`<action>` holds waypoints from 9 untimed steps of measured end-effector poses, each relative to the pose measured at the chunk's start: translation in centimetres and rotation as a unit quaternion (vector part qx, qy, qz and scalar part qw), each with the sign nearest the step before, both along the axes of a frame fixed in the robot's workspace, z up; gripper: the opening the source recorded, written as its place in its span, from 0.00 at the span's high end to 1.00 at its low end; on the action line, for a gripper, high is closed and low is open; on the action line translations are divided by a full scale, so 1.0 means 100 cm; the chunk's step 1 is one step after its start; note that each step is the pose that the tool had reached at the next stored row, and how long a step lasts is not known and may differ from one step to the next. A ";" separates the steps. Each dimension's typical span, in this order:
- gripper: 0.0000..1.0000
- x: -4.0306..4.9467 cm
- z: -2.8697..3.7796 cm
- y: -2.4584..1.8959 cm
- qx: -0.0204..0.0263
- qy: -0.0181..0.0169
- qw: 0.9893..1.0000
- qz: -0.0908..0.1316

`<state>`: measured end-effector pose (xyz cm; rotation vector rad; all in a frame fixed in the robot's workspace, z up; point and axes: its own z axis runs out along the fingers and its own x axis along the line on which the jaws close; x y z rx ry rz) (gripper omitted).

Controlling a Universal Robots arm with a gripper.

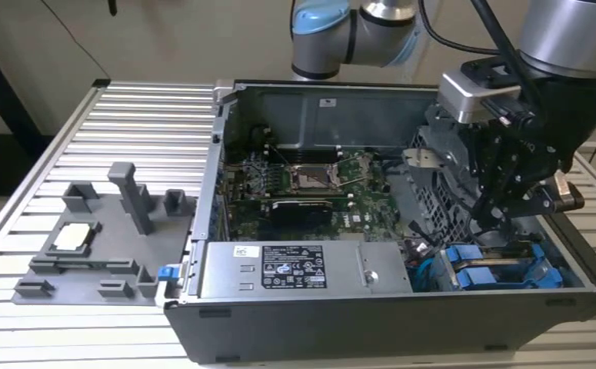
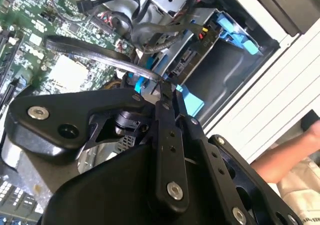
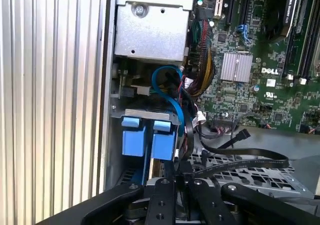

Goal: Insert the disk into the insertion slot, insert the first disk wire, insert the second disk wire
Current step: 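Insert the first disk wire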

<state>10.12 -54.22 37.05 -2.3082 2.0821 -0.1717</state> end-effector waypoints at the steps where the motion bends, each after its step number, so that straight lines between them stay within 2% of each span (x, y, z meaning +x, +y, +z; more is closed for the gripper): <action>1: 0.84 0.0000 0.0000 0.0000 0.000 0.000 1.000 0.000; 9: 0.84 0.0004 0.0000 -0.0001 0.000 0.000 1.000 0.000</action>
